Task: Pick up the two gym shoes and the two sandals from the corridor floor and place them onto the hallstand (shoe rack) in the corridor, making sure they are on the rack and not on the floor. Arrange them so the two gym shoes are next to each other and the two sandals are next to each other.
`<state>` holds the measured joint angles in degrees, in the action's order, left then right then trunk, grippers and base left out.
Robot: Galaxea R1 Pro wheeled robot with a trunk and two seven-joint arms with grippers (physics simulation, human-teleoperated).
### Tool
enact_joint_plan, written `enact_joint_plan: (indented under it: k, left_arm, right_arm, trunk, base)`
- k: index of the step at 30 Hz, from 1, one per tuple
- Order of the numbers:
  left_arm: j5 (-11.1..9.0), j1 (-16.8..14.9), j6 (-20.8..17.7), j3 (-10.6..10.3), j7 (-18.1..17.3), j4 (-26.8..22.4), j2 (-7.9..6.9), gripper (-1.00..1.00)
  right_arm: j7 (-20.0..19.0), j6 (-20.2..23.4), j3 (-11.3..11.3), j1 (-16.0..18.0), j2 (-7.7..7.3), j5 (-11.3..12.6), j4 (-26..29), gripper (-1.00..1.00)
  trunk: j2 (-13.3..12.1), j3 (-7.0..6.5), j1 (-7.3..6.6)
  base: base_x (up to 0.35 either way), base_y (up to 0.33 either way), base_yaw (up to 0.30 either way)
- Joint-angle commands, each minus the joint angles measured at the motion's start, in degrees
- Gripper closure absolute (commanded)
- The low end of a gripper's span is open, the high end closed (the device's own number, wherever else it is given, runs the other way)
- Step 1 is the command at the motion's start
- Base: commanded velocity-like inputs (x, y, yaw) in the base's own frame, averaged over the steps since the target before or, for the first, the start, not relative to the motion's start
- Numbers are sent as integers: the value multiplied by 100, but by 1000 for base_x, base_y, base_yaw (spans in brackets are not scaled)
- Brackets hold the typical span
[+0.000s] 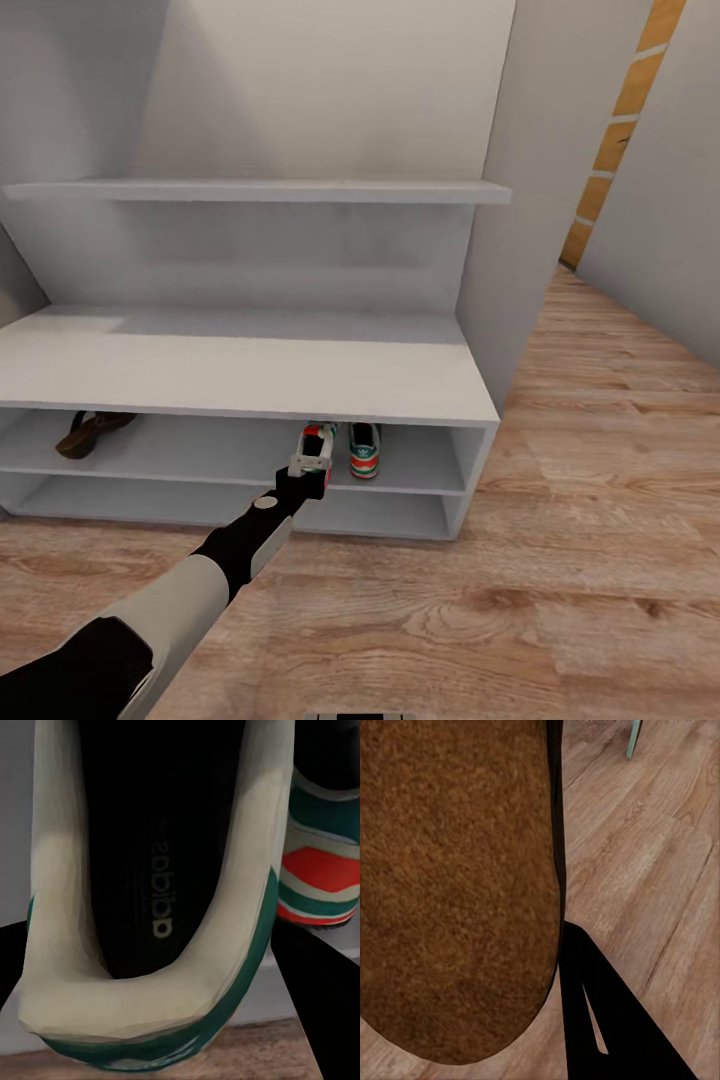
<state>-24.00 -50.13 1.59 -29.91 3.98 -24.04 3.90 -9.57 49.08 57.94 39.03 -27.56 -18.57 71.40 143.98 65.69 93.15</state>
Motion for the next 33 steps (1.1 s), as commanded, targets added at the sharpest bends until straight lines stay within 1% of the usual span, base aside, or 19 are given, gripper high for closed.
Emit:
enact_joint_plan:
  k: [1,4,10,17,23,33]
  left_arm:
    - [-43,-6,17,-49,41,-1,-4,100]
    - [-43,-6,17,-50,41,-3,-3,100]
    - [-43,-6,17,-43,41,-4,-3,100]
    - [-43,-6,25,-45,41,-4,-3,100]
    - [-43,-6,20,-41,41,-4,-3,100]
    - [-43,-6,25,-48,41,-4,-3,100]
  right_arm:
    - [-37,24,7,7,2,-44,5,100]
    - [-37,23,7,8,2,-42,5,100]
    - [-37,23,7,8,3,-42,5,100]
    - [-37,23,7,6,-1,-42,5,100]
    - [-37,24,7,6,2,-42,5,100]
    - [-37,23,7,7,1,-42,5,100]
  trunk:
    - [2,5,-1]
    - [2,5,-1]
    - [2,5,-1]
    - [2,5,-1]
    - [2,5,-1]
    - [2,5,-1]
  base:
    - [10,0,0]
    - [79,-24,0]
    - [213,-66,0]
    - [44,-7,0]
    - [207,0,0]
    - [33,0,0]
